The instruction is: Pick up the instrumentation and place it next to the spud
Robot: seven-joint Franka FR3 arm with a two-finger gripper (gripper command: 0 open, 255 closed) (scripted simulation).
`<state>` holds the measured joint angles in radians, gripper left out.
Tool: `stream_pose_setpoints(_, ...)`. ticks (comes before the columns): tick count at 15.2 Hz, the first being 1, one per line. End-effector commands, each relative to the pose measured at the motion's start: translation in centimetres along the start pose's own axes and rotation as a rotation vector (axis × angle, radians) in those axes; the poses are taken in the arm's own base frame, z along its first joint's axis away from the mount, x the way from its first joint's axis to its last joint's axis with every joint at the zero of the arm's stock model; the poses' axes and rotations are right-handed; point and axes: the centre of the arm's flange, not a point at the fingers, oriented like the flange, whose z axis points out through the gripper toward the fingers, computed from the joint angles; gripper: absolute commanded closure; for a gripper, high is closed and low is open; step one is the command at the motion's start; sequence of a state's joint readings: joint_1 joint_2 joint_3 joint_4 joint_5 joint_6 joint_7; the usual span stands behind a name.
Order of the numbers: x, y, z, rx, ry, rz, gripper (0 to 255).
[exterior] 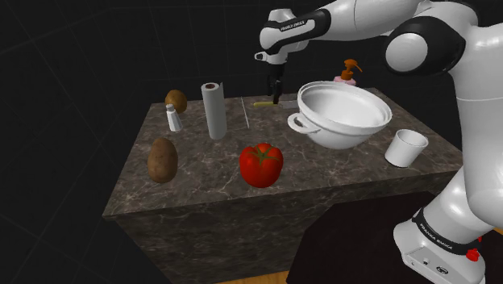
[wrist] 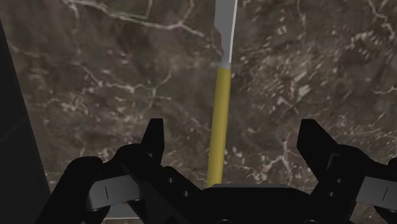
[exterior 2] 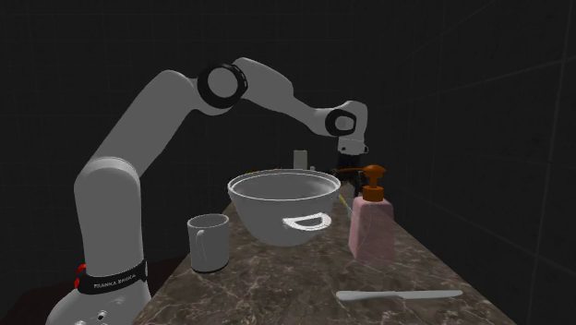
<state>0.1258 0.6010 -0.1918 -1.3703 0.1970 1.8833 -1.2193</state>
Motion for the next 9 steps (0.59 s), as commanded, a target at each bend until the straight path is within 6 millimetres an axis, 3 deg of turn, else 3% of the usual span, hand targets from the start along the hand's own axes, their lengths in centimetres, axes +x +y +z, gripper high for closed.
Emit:
stream_pose_setpoints(1, 0.2, 0.0, 0.9, 0.003, 0.001, -0.001, 0)
stream_pose_setpoints(5, 0.3, 0.0, 3.3, 0.003, 0.001, -0.002, 0)
stream_pose_setpoints(9, 0.3, 0.0, 3.3, 0.003, 0.001, -0.002, 0)
